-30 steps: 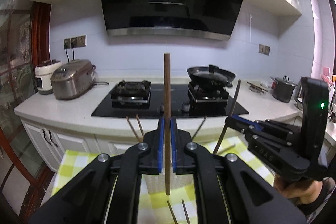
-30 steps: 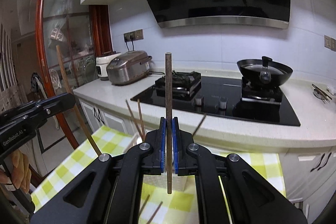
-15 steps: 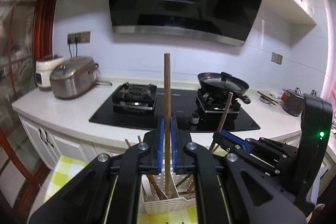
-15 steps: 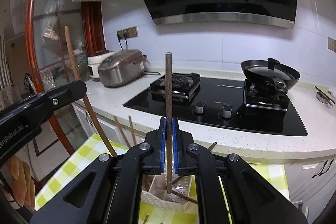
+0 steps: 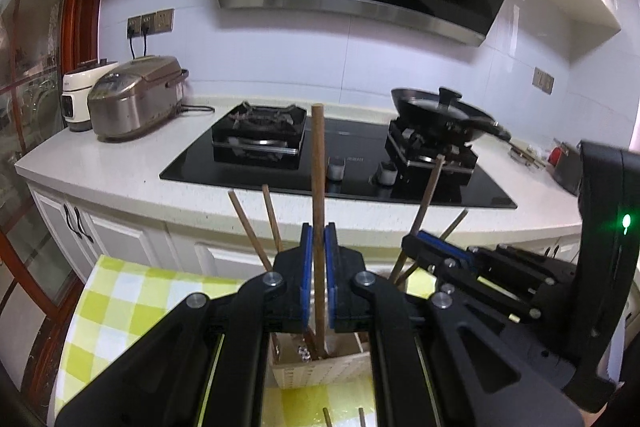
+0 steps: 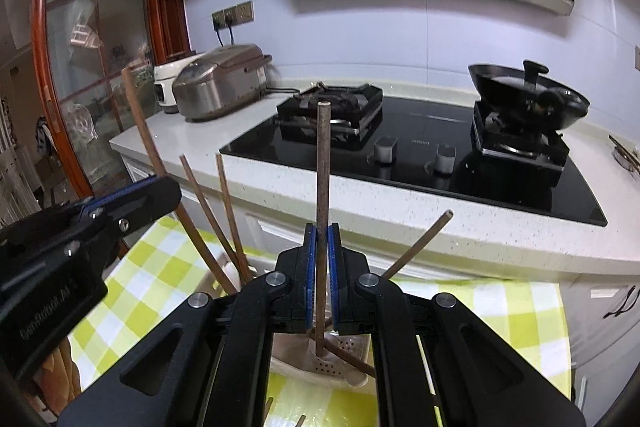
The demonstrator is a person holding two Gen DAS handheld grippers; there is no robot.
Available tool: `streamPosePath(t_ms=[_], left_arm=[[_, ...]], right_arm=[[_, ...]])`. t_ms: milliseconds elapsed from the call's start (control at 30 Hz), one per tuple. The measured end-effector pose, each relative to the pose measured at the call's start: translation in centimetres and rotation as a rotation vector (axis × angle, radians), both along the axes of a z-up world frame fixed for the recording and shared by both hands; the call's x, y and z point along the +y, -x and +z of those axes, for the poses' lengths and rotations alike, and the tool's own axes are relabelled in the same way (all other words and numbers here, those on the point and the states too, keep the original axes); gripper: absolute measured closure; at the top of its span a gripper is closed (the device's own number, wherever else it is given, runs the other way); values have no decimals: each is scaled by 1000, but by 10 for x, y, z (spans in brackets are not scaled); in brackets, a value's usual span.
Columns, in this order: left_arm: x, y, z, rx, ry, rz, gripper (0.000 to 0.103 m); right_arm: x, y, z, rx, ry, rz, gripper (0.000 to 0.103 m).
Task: Organize utensils
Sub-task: 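Lower the chopsticks into the caddy and open both grippers, then move both open grippers back toward the last two chopsticks on the cloth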
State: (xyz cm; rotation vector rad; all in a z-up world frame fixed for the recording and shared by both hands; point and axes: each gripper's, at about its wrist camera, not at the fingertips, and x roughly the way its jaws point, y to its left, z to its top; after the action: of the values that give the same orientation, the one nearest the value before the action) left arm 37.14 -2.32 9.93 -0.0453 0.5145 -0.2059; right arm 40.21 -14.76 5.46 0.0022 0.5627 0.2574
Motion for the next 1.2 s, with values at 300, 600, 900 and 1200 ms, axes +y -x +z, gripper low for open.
streamPosePath(t_ms=[300,600,900,1200], left_arm=[[10,-1,-13,-9,-54,86,61],[31,51,-19,-100,-115,163,38],[48,123,-74,-106,-120,200,16],[56,164,-120,-84,-59,212,8]], right_arm=[[-10,-5,-6,16,5,-36,78],[-23,55,12,-86,-34,17,70],[-30,135,-44,-73,-47,36,66],[-40,171,-105,-10,-109,-33,65]])
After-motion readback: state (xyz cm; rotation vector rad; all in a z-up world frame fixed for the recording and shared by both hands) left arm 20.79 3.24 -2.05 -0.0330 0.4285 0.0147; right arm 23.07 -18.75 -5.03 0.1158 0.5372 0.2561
